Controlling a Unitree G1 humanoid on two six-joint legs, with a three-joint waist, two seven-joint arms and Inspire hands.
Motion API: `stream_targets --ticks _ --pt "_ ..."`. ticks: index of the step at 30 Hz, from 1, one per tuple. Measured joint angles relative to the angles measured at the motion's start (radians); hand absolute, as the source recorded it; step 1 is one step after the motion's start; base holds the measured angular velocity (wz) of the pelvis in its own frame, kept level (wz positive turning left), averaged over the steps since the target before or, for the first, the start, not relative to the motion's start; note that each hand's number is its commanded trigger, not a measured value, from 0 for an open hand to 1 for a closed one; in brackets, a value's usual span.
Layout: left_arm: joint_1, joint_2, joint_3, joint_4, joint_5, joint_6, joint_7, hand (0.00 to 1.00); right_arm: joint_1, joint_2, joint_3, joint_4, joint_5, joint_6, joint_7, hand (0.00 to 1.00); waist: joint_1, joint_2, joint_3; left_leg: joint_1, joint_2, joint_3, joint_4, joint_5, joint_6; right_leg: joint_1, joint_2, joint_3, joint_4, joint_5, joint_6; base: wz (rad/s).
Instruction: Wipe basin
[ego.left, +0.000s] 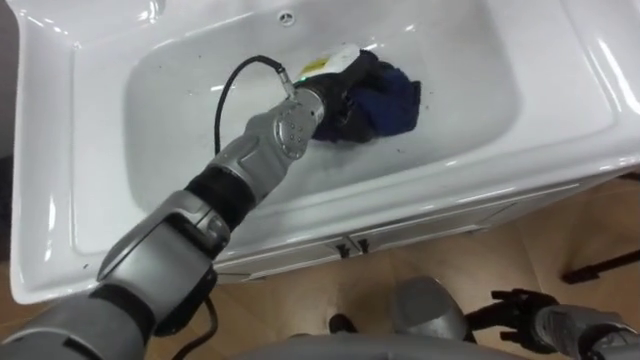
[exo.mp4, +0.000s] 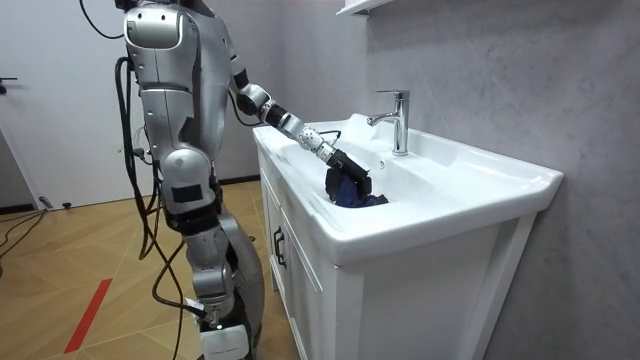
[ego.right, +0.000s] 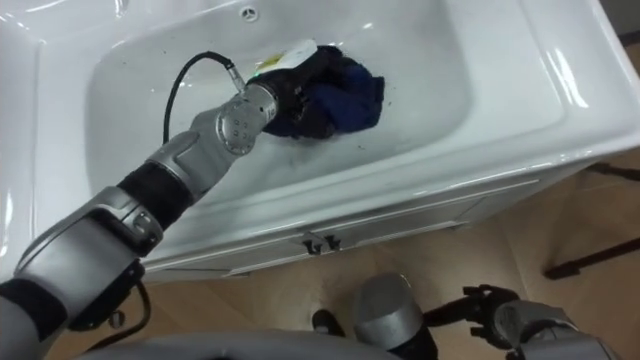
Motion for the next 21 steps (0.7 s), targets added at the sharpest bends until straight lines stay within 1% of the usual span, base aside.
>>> stream_targets --ticks 4,6,8,9,12,13,16,18,21 --pt "0.001 0.000 -0.026 -0.045 -0.002 -0.001 -0.010 1.00 0.009 -0.004 0.003 0.001 0.033 -0.014 0.008 0.00 0.001 0.001 0.0009 0.002 0.001 0.003 -0.001 0.000 0.000 0.003 0.000 -0.001 0.000 0.000 -0.001 0.03" --pt "0.001 -0.007 -0.044 -0.061 -0.014 -0.014 -0.014 1.00 0.014 -0.004 0.003 0.003 0.051 -0.020 0.008 0.00 -0.001 0.000 0.0011 0.002 0.001 0.005 -0.002 0.000 0.000 0.003 0.000 -0.001 -0.002 0.000 -0.001 0.00" --pt "0.002 -0.008 -0.057 -0.084 -0.040 -0.017 -0.017 1.00 0.014 -0.004 0.004 0.011 0.072 -0.025 0.007 0.00 -0.001 0.001 0.0014 0.001 0.001 0.005 -0.005 0.000 0.000 0.003 0.000 -0.003 -0.003 0.000 0.000 0.02" --pt "0.002 -0.008 -0.070 -0.098 -0.044 -0.021 -0.018 1.00 0.013 -0.003 0.008 0.021 0.080 -0.035 0.006 0.00 -0.001 0.001 0.0014 0.002 0.001 0.005 -0.005 0.000 0.000 0.005 0.001 -0.004 -0.004 0.000 0.000 0.04" --pt "0.002 -0.008 -0.086 -0.116 -0.068 -0.029 -0.019 1.00 0.013 0.000 0.009 0.024 0.107 -0.047 -0.005 0.00 -0.001 0.001 0.0016 0.003 0.002 0.004 -0.005 0.000 0.000 0.009 0.001 -0.008 -0.003 0.000 0.000 0.02" --pt "0.001 -0.009 -0.093 -0.121 -0.079 -0.038 -0.019 1.00 0.013 0.001 0.009 0.028 0.112 -0.056 -0.006 0.00 -0.004 0.002 0.0021 0.003 0.002 0.004 -0.005 0.000 0.000 0.013 0.001 -0.016 -0.005 0.000 -0.001 0.14" --pt "0.001 -0.008 -0.115 -0.161 -0.079 -0.042 -0.024 1.00 0.011 -0.002 0.008 0.049 0.113 -0.066 -0.004 0.00 -0.008 0.007 0.0026 0.002 0.002 0.001 -0.004 0.000 0.000 0.021 -0.001 -0.029 -0.018 0.000 -0.001 0.14" --pt "0.001 -0.008 -0.124 -0.186 -0.079 -0.055 -0.026 1.00 0.003 -0.009 0.008 0.054 0.113 -0.071 -0.003 0.00 -0.008 0.014 0.0042 0.001 0.002 -0.003 -0.004 0.000 0.000 0.021 -0.001 -0.030 -0.016 0.000 -0.001 0.02" --pt "0.001 -0.008 -0.124 -0.196 -0.079 -0.068 -0.029 1.00 -0.003 -0.012 0.009 0.066 0.114 -0.077 -0.003 0.00 -0.008 0.017 0.0051 0.002 0.002 -0.004 -0.004 0.000 0.000 0.023 -0.001 -0.030 -0.016 0.001 -0.001 0.00"
